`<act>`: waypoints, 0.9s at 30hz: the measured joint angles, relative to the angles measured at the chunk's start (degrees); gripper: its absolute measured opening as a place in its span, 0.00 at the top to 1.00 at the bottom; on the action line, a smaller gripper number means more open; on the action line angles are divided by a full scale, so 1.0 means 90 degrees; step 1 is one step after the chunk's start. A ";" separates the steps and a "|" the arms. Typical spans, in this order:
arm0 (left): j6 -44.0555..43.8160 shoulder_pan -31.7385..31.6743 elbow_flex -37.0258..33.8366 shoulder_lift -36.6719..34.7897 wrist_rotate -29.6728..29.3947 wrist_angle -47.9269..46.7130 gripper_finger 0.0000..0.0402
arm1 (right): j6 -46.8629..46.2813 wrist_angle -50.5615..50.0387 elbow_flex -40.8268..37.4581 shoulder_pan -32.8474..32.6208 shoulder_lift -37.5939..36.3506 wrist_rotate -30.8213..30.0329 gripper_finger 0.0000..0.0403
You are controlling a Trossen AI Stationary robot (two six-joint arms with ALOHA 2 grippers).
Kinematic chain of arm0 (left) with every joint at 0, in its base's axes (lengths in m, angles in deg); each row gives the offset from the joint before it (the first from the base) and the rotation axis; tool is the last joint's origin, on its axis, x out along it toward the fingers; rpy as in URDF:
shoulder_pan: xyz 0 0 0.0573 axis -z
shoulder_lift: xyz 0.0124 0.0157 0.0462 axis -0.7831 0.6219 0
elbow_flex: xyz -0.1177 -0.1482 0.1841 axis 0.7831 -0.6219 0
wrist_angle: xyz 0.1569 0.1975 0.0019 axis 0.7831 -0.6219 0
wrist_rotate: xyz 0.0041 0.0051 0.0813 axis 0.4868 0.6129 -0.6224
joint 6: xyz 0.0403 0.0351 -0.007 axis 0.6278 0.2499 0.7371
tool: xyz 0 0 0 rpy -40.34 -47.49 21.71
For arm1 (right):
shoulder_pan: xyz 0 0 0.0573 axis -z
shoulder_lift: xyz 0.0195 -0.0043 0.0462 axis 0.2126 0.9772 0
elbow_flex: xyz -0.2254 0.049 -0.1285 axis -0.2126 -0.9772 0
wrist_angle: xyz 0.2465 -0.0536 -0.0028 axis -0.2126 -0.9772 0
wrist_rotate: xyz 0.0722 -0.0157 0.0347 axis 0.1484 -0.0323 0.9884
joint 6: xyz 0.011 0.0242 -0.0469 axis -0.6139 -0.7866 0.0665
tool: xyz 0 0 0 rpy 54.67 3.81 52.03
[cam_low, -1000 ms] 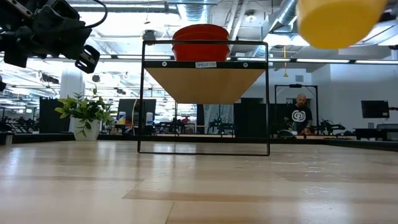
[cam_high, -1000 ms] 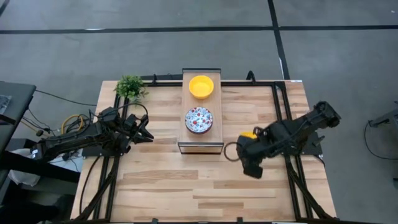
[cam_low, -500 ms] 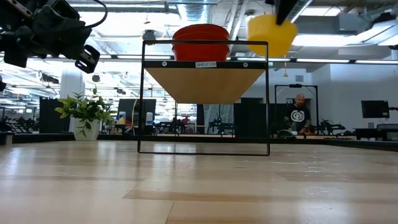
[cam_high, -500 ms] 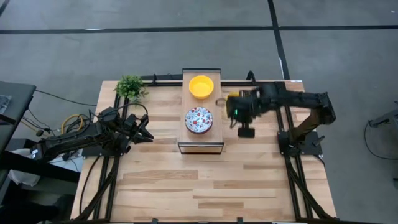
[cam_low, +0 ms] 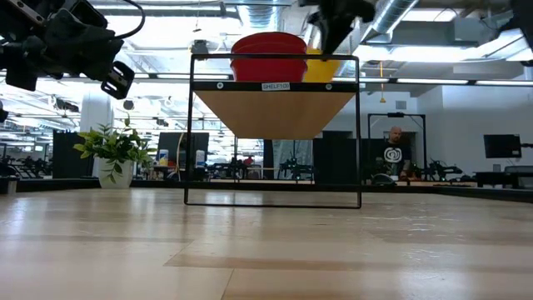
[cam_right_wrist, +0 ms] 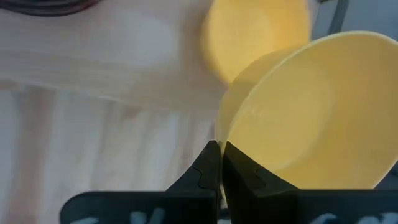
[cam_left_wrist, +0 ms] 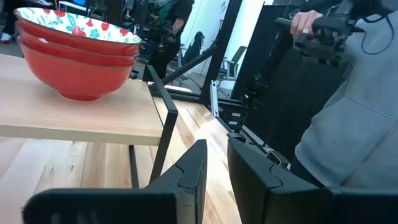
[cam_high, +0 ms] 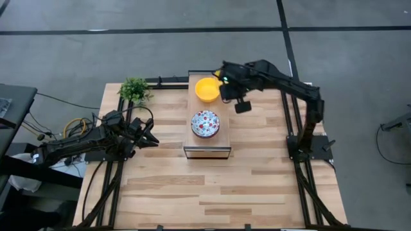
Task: Pick & Place Mini bowls
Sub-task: Stack the yellow bowl on the yellow bowls on the shelf
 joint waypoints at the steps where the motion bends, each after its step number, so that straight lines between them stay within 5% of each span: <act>1: -0.0001 -0.0001 0.0000 0.0014 -0.0002 0.0000 0.84 | 0.0179 0.0003 0.0202 0.0066 0.0179 -0.0001 1.00; 10: 0.0019 -0.0002 0.0000 0.0117 -0.0001 0.0020 0.84 | 0.0571 0.0181 0.1554 0.0284 0.1259 0.0209 1.00; 27: 0.0005 -0.0001 0.0000 0.0268 -0.0002 0.0028 0.84 | 0.0996 0.0717 0.1552 0.0198 0.1442 0.0687 1.00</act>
